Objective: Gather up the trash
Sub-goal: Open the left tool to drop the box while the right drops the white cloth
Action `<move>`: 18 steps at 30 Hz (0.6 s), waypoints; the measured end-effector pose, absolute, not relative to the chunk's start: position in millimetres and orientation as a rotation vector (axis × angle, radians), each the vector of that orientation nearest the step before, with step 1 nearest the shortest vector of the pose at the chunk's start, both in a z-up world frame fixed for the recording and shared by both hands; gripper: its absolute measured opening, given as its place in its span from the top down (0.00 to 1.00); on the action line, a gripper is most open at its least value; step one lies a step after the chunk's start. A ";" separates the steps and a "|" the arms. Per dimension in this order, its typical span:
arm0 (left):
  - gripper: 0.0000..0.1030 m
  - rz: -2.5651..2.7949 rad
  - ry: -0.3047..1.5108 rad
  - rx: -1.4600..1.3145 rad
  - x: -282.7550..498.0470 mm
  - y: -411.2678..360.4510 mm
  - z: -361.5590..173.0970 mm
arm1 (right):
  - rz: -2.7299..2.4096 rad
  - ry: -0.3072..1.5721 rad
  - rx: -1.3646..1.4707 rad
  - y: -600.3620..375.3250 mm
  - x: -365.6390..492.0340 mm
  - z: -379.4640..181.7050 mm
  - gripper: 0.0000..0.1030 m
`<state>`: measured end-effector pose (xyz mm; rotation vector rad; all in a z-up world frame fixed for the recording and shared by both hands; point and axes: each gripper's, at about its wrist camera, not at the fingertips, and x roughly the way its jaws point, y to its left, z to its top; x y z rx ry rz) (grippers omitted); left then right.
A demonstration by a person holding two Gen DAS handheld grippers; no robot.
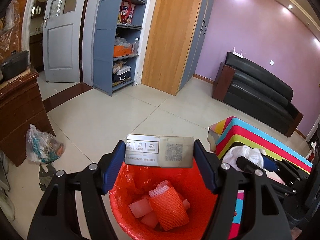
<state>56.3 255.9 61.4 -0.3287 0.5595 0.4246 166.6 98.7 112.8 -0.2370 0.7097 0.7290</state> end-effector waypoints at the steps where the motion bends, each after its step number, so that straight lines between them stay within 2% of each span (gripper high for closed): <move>1: 0.34 0.424 0.560 -0.329 56.5 255.9 61.3 | 0.728 0.709 -0.239 99.7 166.7 112.7 0.56; 3: 0.23 0.430 0.557 -0.331 56.3 255.8 61.2 | 0.726 0.708 -0.238 99.5 167.4 112.9 0.51; 18: 0.22 0.423 0.564 -0.316 63.9 245.9 57.1 | 0.682 0.705 -0.236 74.5 175.6 110.5 0.49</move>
